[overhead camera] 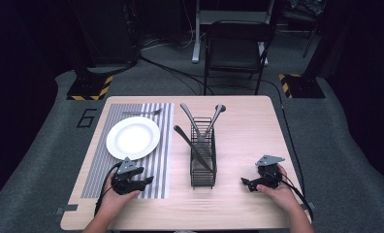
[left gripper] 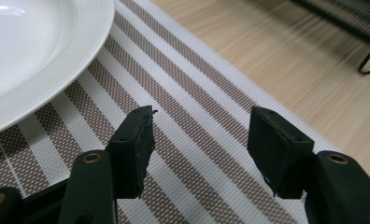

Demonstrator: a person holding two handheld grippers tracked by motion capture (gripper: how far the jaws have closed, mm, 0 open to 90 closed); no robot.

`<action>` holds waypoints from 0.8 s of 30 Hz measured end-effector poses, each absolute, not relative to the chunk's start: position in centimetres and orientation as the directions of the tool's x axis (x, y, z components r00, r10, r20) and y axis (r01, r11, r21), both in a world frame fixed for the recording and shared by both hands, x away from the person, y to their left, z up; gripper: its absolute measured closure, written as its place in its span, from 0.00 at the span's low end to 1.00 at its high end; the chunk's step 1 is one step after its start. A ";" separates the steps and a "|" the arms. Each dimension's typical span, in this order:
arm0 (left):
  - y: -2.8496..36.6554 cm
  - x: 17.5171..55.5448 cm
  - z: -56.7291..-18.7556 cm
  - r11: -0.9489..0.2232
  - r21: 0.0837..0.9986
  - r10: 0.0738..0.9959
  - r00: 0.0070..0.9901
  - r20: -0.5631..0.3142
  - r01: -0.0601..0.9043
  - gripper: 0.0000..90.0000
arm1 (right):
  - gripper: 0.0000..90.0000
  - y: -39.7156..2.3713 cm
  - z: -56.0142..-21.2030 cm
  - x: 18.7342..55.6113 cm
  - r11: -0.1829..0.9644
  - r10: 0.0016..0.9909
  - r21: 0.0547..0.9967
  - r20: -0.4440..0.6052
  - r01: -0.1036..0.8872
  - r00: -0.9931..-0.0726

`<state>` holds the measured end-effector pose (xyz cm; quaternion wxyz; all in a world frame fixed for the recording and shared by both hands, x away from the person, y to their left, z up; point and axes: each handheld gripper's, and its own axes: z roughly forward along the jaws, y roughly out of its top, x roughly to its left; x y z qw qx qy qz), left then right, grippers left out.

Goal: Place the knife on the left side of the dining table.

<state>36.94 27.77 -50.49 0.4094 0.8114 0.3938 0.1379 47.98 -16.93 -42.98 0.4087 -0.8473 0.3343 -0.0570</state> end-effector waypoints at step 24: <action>25.5 37.9 -44.4 -0.294 0.749 0.783 0.599 -0.168 0.594 0.59 | 0.00 -16.9 -43.0 48.0 -0.442 -0.613 -0.731 -0.177 -0.520 0.770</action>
